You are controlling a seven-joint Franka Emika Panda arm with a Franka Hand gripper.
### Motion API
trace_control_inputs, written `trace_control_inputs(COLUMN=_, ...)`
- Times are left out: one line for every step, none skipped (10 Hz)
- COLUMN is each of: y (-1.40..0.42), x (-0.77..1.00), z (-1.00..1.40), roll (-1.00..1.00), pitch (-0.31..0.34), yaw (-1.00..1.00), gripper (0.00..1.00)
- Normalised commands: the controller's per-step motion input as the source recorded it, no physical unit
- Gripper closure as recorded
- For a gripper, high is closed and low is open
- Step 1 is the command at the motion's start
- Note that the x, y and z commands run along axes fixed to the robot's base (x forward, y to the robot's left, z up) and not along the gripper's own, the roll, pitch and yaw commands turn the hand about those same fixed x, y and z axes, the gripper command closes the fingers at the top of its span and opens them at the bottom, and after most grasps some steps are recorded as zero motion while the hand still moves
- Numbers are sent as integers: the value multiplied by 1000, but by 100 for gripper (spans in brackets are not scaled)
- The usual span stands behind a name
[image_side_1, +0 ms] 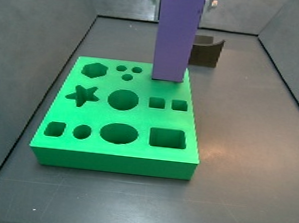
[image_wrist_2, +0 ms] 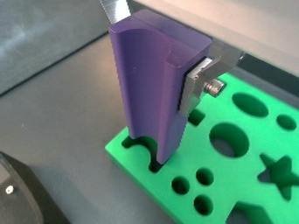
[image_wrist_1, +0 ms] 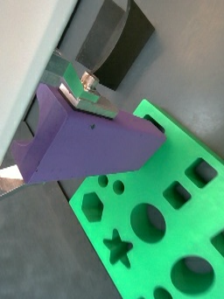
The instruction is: Insert the arch object.
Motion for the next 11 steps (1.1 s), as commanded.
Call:
trace_control_inputs(y=46, x=0, z=-326, roll=4, pitch=-20, yaw=94, gripper=100)
trace_control_inputs(y=46, x=174, z=-326, roll=7, pitch=0, yaw=166, gripper=100)
trace_control_inputs(y=106, x=294, z=-320, roll=13, pitch=0, yaw=260, gripper=100)
trace_control_inputs(y=109, x=234, z=-334, roll=10, pitch=0, yaw=437, gripper=100)
trace_control_inputs(y=74, x=137, z=-337, roll=0, pitch=-27, yaw=397, gripper=100)
trace_control_inputs(y=29, x=-77, z=-331, roll=0, pitch=-53, yaw=9, gripper=100)
trace_control_inputs(y=46, x=-337, z=-334, roll=-67, pitch=-99, yaw=0, gripper=100)
trace_control_inputs(y=111, x=-417, z=-294, roll=-97, pitch=-91, yaw=-71, gripper=100)
trace_control_inputs(y=117, x=-254, z=-191, roll=-56, pitch=-26, yaw=-266, gripper=100)
trace_control_inputs(y=23, x=-111, z=-223, roll=-104, pitch=-61, yaw=-206, gripper=100)
trace_control_inputs(y=0, x=0, z=-334, roll=-110, pitch=-89, yaw=-154, gripper=100)
